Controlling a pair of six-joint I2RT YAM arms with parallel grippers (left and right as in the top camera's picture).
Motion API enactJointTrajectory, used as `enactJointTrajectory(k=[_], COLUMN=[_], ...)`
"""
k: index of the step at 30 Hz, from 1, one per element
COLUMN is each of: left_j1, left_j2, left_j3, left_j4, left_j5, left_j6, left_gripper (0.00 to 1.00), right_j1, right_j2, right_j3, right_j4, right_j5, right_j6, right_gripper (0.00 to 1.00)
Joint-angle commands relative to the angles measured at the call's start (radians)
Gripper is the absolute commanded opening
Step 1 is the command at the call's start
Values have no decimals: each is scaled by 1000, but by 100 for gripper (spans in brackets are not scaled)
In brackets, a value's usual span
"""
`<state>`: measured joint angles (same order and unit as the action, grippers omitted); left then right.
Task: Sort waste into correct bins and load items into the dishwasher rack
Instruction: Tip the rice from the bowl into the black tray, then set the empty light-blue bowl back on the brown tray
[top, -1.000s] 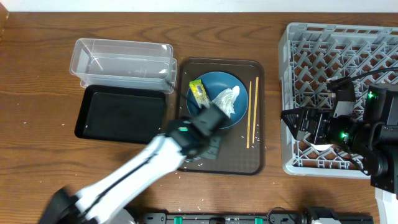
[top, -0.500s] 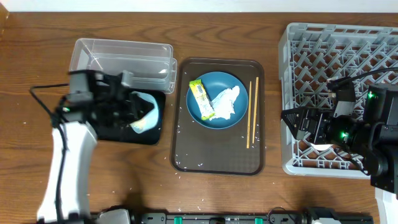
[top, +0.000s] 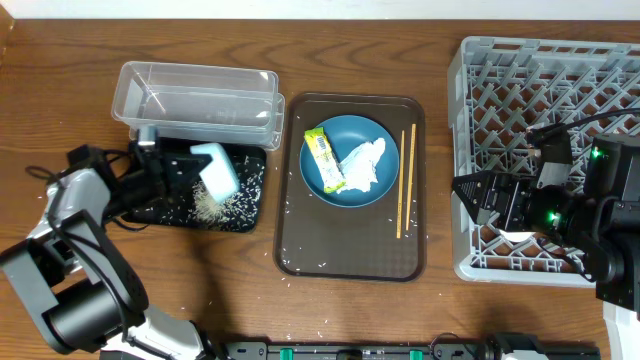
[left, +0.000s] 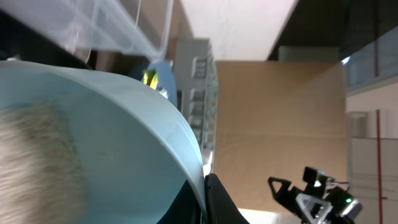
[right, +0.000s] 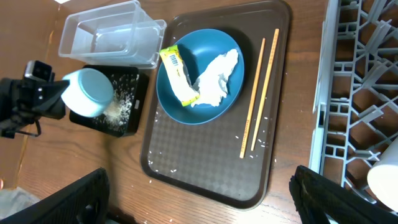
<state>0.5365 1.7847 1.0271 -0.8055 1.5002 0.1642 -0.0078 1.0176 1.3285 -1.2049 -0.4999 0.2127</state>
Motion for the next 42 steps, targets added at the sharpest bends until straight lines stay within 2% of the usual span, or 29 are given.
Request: enactJointTrajectory(k=[1,14,19,20,21,22,23,24,25,27,32,34,35,37,42], left_j1=[35,27,-18,-28,-35,-39,-39,-39,-39,-35,-22,-22,-22,-27,-40], left_j2=[-6,-6,-11,-17,-21,-20,-17,-18,-24,-43,-47,-45,-46,-56,-101], left_j3=[1,0,0,0,0,0,0,-1,-1,8,8,8,8,8,11], left_j4=[-5,-20,-143,-153,-138,-110,-106,-129,-167,-192,-169,-155,-185,-244,-308], left_j5=[73,73,73,59,-22,-102,-108,-43,76,55,32,-30,-2,71,-126], left_j6=[53,56,168,291,380,303,198,172,283,412,380,286,241,377,358], left_gripper=[6,6,6,6,6,6,6,6,6,6,6,6,6,6,6], right_j1=[9,9,9,9,9,9,9,9,9,9,9,9,9,9,9], right_j2=[0,0,0,0,0,0,0,0,0,0,0,0,0,0,0], right_j3=[3,3,3,3,3,3,3,3,3,3,3,3,3,3,3], right_j4=[1,1,0,0,0,0,0,0,0,0,-7,-7,-8,-8,-11], right_j5=[-1,-1,-1,-1,-1,-1,-1,-1,-1,-1,-1,-1,-1,-1,-1], right_j6=[11,11,11,11,11,11,11,11,11,11,11,11,11,11,11], right_gripper=[91,93,93,93,93,93,93,93,93,93,93,94,93,93,93])
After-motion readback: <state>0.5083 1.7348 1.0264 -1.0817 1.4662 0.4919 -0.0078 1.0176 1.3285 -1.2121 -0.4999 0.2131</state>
